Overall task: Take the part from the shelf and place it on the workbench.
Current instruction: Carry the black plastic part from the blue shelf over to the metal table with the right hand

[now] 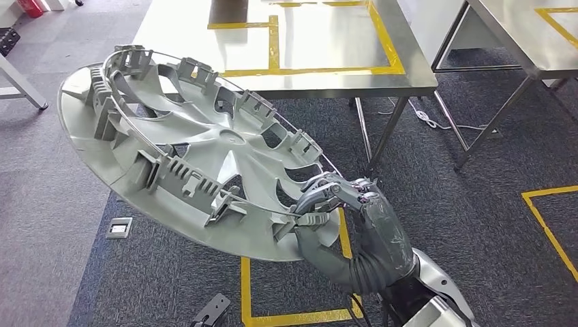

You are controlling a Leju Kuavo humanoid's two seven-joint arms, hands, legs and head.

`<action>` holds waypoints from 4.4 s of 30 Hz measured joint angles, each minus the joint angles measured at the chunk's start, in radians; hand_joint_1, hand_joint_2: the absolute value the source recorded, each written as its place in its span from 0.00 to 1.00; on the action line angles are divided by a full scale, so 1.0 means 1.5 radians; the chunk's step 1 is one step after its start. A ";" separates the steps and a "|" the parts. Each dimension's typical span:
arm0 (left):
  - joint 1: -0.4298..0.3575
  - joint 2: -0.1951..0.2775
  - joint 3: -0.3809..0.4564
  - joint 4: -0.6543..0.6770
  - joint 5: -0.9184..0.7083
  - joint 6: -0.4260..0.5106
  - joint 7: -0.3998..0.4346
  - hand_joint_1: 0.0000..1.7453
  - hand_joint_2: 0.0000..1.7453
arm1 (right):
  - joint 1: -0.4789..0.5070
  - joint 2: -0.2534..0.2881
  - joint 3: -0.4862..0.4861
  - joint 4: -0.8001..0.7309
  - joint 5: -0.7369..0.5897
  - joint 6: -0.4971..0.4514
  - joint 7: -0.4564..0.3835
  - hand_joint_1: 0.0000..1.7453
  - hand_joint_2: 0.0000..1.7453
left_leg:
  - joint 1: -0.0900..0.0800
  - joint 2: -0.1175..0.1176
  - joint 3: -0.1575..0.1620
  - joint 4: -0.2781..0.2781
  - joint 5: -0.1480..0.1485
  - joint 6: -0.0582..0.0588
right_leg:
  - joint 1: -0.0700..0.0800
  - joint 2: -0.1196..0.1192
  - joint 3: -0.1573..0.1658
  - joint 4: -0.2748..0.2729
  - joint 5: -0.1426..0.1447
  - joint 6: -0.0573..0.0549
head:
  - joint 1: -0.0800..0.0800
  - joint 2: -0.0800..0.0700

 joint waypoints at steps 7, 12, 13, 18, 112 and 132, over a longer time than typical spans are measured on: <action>-0.001 0.000 0.000 0.000 0.000 0.000 0.000 0.00 1.00 | 0.001 0.000 -0.004 0.001 0.000 0.001 0.000 1.00 1.00 | -0.001 0.039 -0.070 0.150 -0.064 -0.014 | 0.000 -0.014 0.036 -0.013 -0.024 -0.026 | -0.012 0.000; 0.002 0.000 0.000 0.000 0.000 0.000 0.000 0.00 1.00 | 0.003 0.000 -0.004 0.002 0.000 0.002 0.000 1.00 1.00 | -0.002 0.047 -0.075 0.088 0.039 -0.011 | 0.002 -0.019 0.086 -0.014 -0.061 -0.021 | -0.017 0.000; 0.002 0.000 0.000 0.000 0.000 0.000 0.000 0.00 1.00 | 0.003 0.000 -0.004 0.002 0.000 0.003 0.000 1.00 1.00 | -0.005 0.050 -0.062 0.059 0.055 -0.008 | 0.003 -0.020 0.094 -0.015 -0.068 -0.018 | -0.017 0.000; 0.000 0.000 0.000 0.001 0.001 0.001 -0.001 0.00 1.00 | 0.000 0.000 -0.006 0.000 0.000 0.004 -0.001 1.00 1.00 | -0.006 0.051 -0.033 0.012 0.028 0.016 | 0.005 -0.021 0.087 0.002 -0.074 -0.003 | -0.016 0.000; 0.009 -0.005 0.001 0.009 -0.007 -0.006 -0.007 0.00 1.00 | 0.012 -0.010 -0.009 0.005 0.014 -0.001 0.003 1.00 1.00 | -0.004 0.038 -0.015 -0.014 0.027 0.010 | 0.003 -0.009 0.026 -0.034 0.005 -0.001 | -0.009 0.000; 0.007 -0.005 0.001 0.009 -0.010 -0.001 -0.011 0.00 1.00 | 0.013 -0.010 -0.009 -0.005 0.013 -0.001 0.005 1.00 1.00 | -0.004 0.038 -0.014 -0.014 0.028 0.009 | 0.003 -0.009 0.026 -0.033 0.004 -0.002 | -0.008 0.000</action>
